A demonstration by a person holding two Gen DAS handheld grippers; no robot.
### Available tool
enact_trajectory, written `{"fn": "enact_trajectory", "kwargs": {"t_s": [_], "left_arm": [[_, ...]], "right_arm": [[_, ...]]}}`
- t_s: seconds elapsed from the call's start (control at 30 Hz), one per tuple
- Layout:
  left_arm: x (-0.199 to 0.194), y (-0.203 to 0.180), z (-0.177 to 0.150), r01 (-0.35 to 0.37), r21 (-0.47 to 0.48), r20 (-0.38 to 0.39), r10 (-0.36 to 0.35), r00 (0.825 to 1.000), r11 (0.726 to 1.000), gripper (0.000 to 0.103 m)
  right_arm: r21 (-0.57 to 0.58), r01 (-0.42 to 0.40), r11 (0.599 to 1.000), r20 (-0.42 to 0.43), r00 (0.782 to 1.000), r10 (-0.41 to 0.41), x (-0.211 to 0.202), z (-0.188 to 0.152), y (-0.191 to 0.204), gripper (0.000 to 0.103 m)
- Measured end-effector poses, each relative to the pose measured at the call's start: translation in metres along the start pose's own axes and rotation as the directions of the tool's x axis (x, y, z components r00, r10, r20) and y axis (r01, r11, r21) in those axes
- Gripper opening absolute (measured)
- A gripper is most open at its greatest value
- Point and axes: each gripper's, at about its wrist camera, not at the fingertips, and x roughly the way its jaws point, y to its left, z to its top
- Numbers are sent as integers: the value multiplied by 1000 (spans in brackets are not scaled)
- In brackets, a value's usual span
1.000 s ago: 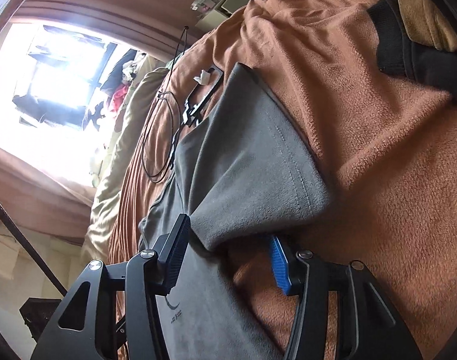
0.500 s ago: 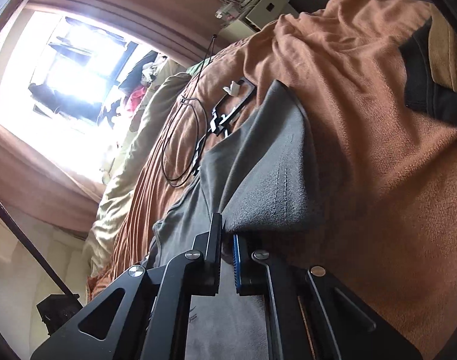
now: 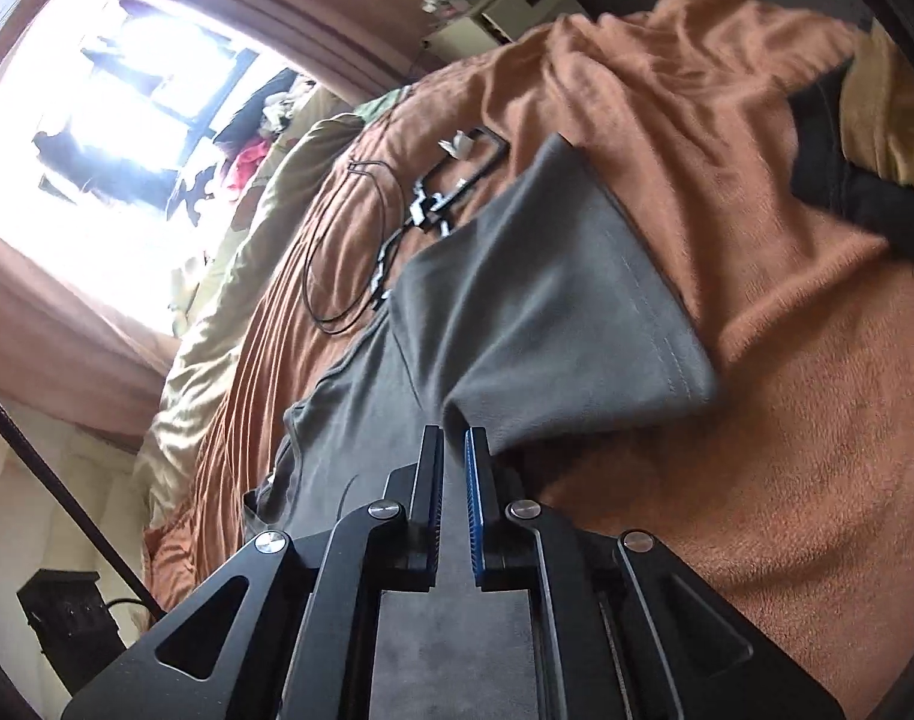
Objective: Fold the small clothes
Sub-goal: 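Fold the held side inward with the right gripper while the left gripper grasps the shirt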
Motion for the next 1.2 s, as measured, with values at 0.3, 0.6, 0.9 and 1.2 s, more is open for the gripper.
{"fn": "enact_trajectory", "kwargs": {"t_s": [0.3, 0.6, 0.9, 1.2], "left_arm": [[34, 1, -2, -16, -16, -45, 15, 999, 1000, 89], [73, -13, 14, -6, -13, -28, 5, 1000, 1000, 83], [93, -25, 22, 3, -14, -30, -3, 1000, 1000, 53], [96, -34, 21, 44, -4, -36, -44, 998, 999, 23]], "right_arm": [[171, -123, 978, 5, 992, 124, 26, 18, -36, 61], [276, -160, 948, 36, 987, 156, 38, 18, -57, 58], [321, -134, 938, -30, 988, 152, 51, 18, -52, 60], [249, -183, 951, 82, 982, 167, 54, 36, -61, 48]]}}
